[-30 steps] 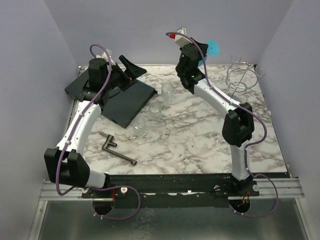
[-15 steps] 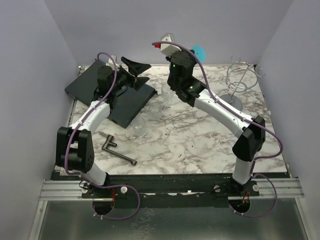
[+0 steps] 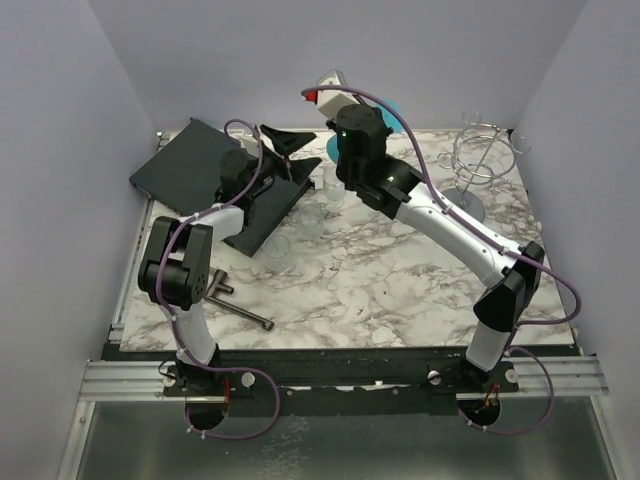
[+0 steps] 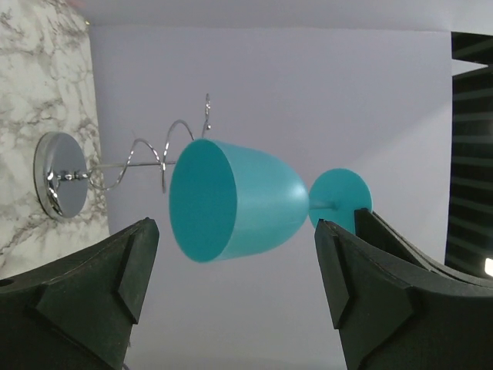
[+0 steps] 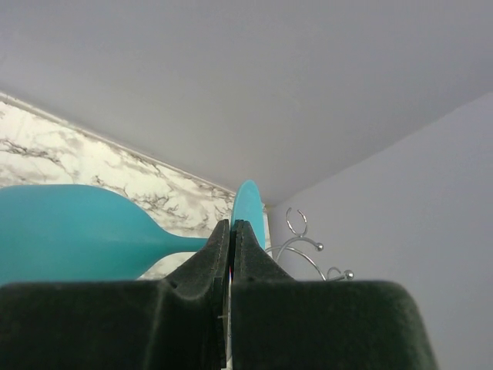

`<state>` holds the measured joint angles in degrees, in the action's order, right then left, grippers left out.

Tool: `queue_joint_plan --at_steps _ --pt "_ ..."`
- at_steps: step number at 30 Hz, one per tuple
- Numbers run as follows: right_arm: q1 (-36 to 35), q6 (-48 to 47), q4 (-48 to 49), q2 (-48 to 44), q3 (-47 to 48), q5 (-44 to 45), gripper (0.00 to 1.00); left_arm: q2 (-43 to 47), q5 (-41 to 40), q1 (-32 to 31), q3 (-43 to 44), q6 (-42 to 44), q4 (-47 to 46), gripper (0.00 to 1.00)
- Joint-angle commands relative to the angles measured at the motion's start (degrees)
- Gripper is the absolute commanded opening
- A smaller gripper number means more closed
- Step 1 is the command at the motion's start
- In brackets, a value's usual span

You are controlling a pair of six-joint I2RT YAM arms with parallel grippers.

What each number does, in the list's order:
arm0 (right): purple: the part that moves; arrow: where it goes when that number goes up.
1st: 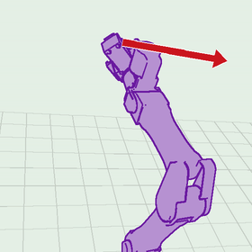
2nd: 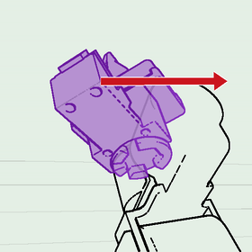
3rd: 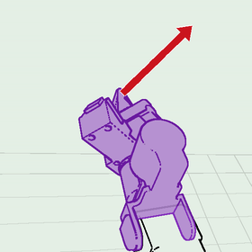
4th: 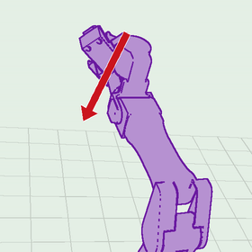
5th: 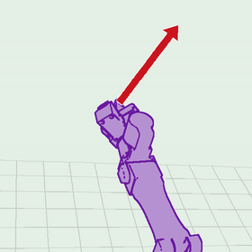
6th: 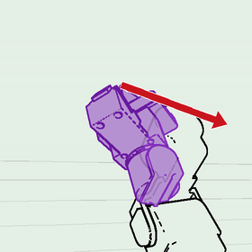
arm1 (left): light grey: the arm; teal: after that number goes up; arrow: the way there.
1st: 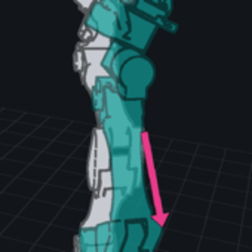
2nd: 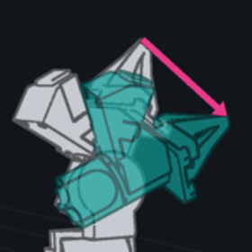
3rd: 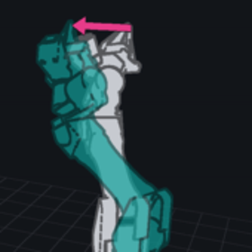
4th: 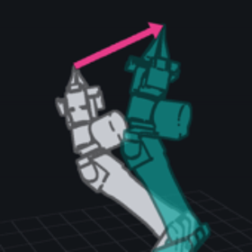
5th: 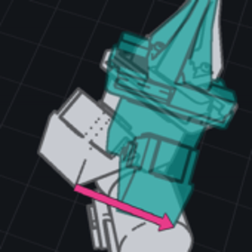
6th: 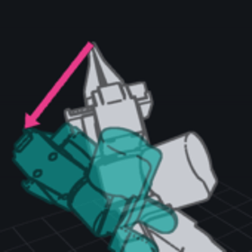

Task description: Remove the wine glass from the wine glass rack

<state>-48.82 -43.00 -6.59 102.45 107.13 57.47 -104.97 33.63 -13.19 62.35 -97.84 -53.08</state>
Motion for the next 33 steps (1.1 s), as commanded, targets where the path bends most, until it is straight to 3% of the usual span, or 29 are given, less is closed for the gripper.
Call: queue_joint_plan --at_steps 1,16,33 --pt "-0.7 4.5 -5.1 -3.3 3.3 -1.9 0.00 -1.6 -1.0 -1.8 -0.1 -3.9 -10.3 0.90" --pt "-0.8 13.5 -14.3 -5.9 6.6 -7.1 0.00 -4.3 -2.1 -5.3 0.9 -13.7 -23.8 0.82" --pt "1.6 21.9 -20.1 -7.0 8.4 -13.3 0.00 2.1 -0.2 -5.3 0.1 -14.0 -23.3 0.57"
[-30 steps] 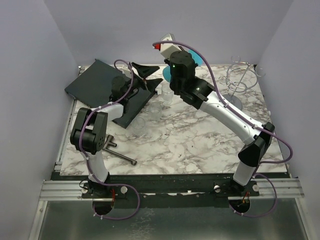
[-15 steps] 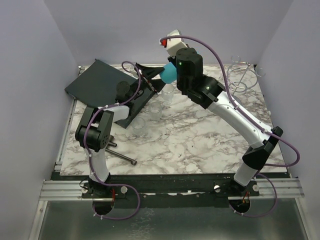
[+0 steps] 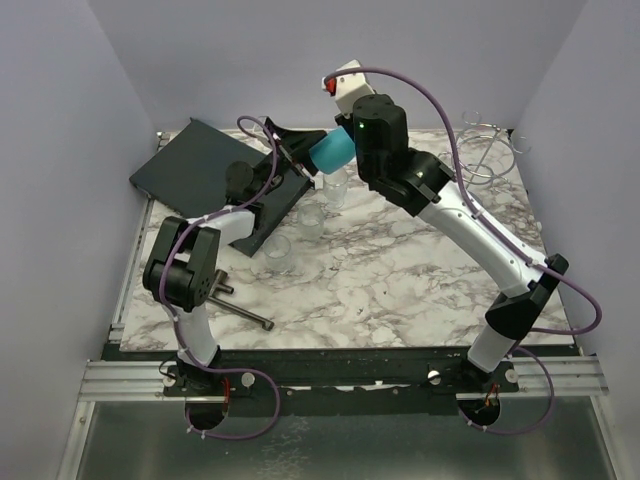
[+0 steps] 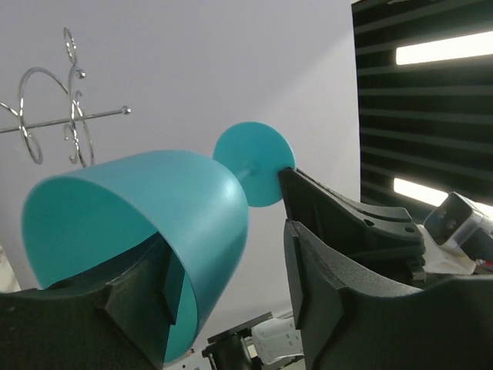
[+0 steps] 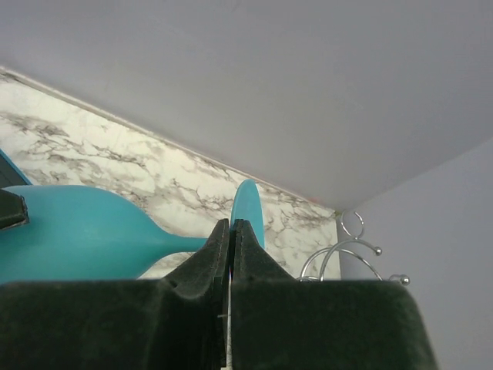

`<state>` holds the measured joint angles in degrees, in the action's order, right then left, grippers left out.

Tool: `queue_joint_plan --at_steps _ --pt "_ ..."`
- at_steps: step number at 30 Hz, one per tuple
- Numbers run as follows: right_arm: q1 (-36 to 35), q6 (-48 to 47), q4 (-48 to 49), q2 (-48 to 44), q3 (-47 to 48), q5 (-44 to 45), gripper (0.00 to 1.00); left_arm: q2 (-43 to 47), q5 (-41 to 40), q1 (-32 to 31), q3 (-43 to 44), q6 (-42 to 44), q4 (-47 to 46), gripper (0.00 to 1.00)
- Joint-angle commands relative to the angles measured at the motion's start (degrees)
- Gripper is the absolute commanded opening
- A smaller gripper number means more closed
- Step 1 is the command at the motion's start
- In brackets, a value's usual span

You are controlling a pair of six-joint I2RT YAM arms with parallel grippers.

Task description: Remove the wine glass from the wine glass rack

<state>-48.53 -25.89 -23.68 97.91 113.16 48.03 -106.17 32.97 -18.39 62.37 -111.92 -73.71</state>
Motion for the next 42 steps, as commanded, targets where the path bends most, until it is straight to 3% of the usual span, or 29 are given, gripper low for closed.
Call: queue_joint_plan --at_steps 1,10,16,18,20,27,29,33,36,42 --pt "1.6 5.5 -3.5 -2.7 2.4 -4.6 0.00 3.5 0.6 -0.1 0.1 0.0 -2.4 0.55" --pt "4.8 13.0 -6.3 -4.6 1.1 -10.6 0.00 6.4 2.6 -0.1 0.7 1.5 1.7 0.26" --pt "5.6 18.3 -6.7 -6.8 -1.6 -11.7 0.00 8.8 5.1 -0.2 2.5 6.3 10.2 0.00" --pt "5.7 21.2 -7.9 -7.2 -1.8 -11.6 0.07 10.4 6.1 -0.2 3.7 10.0 16.3 0.00" --pt "5.6 25.0 -9.7 -7.6 -1.6 -11.7 0.21 12.2 6.7 -0.2 5.1 14.7 23.8 0.00" --pt "5.6 38.9 -15.3 -10.4 -0.9 -13.5 0.88 15.7 7.2 -0.3 14.1 30.8 51.9 0.00" --pt "5.6 42.1 -15.9 -11.5 -1.1 -13.6 0.99 15.8 6.1 -0.9 19.0 37.0 62.0 0.00" --pt "9.4 46.0 -15.2 -13.5 -1.9 -16.2 1.00 15.5 2.5 -2.8 27.3 47.7 79.2 0.00" --pt "19.9 49.7 -15.5 -14.3 -1.1 -28.6 1.00 14.9 1.1 -3.9 31.1 51.8 86.6 0.00" --pt "32.8 54.2 -13.7 -13.4 1.9 -46.1 1.00 11.5 -8.0 -9.9 43.1 65.9 106.0 0.00"
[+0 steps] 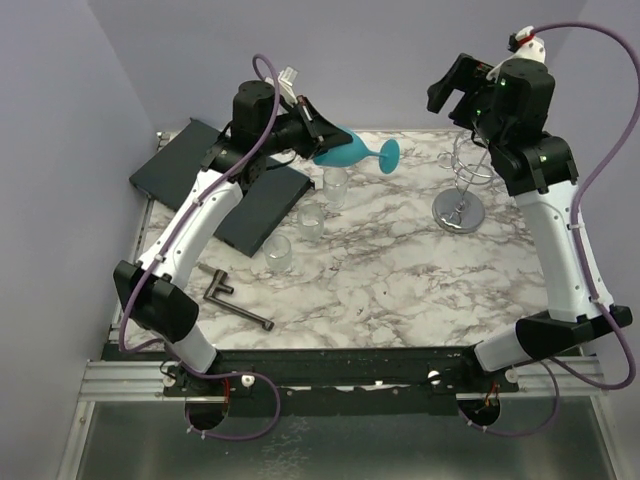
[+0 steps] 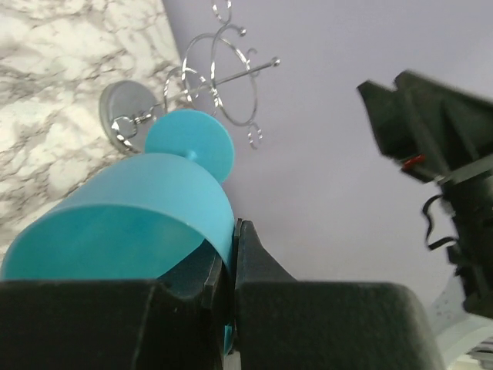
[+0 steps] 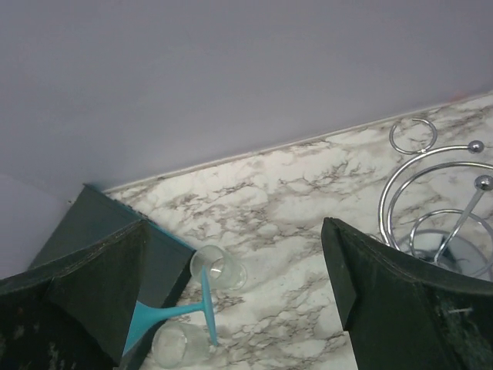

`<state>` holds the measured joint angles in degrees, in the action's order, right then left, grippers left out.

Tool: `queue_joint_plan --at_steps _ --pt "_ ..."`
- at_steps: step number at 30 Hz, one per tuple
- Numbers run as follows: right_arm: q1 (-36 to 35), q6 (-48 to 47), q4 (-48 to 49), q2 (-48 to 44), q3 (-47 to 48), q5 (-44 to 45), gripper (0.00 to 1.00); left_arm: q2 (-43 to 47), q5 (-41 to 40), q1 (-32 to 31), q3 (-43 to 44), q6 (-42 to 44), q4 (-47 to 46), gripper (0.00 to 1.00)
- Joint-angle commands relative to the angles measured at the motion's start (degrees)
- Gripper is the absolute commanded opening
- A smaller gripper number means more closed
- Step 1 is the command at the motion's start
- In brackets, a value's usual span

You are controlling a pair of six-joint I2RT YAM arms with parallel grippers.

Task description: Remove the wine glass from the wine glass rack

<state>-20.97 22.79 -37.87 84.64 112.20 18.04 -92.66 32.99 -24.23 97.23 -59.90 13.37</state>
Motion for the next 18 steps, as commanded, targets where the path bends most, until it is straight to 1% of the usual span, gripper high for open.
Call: queue_joint_plan --at_steps 1,5,9,14,18 --pt "6.8 6.2 1.0 -0.3 2.6 -18.3 1.00 -2.7 -9.4 -5.0 10.2 15.8 22.3 0.00" --pt "11.3 8.1 2.4 -1.6 0.6 -24.7 1.00 -5.9 -18.3 -9.8 17.7 23.9 33.8 0.00" --pt "13.0 9.4 3.6 -3.3 -3.4 -26.5 1.00 -9.9 -25.8 -15.2 24.5 30.2 43.0 0.00" --pt "13.0 11.0 4.3 -5.5 -6.3 -25.8 1.00 -15.7 -35.0 -21.6 29.5 34.2 49.9 0.00" --pt "13.0 12.7 4.7 -7.2 -8.2 -26.5 1.00 -21.5 -36.7 -24.2 32.6 35.9 52.7 0.00"
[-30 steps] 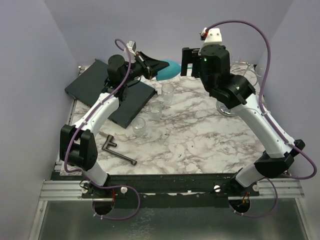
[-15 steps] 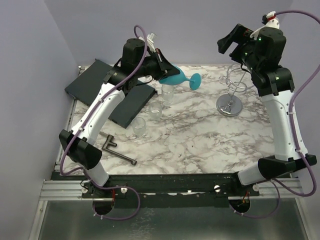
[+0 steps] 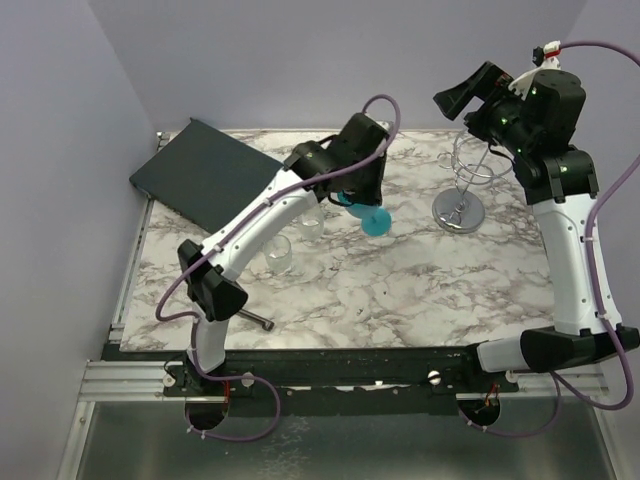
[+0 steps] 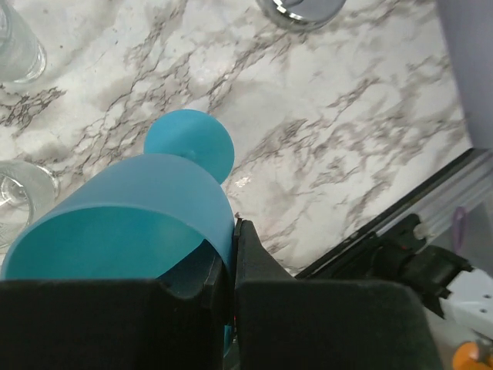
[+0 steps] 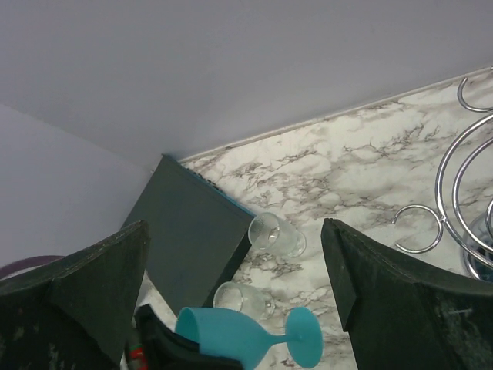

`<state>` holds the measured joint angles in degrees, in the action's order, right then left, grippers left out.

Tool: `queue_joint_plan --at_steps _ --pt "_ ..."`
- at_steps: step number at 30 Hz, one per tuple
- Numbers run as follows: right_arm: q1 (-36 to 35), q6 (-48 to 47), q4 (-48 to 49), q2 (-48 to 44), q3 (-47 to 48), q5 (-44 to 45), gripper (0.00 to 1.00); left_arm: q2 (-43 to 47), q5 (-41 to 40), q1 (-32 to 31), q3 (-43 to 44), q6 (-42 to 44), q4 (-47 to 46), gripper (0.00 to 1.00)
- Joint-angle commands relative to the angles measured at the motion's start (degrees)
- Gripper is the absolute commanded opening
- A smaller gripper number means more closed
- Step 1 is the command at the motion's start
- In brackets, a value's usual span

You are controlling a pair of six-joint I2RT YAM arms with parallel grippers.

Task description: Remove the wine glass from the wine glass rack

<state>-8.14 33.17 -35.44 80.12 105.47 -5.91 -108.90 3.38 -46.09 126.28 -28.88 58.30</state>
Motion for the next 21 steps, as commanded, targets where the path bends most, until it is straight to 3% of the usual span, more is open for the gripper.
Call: queue_joint_plan --at_steps 1,11,21 --pt "0.2 2.7 2.3 -3.0 -1.9 -2.6 1.00 -6.7 -7.8 -2.9 4.5 5.3 8.6 0.00" --pt "0.2 4.9 3.5 -6.6 -6.6 -0.5 1.00 -16.8 -12.0 -5.1 8.8 8.3 11.0 0.00" --pt "0.1 5.5 5.3 -7.9 -9.6 -2.0 1.00 -20.6 -13.4 -5.7 9.1 8.8 10.3 0.00"
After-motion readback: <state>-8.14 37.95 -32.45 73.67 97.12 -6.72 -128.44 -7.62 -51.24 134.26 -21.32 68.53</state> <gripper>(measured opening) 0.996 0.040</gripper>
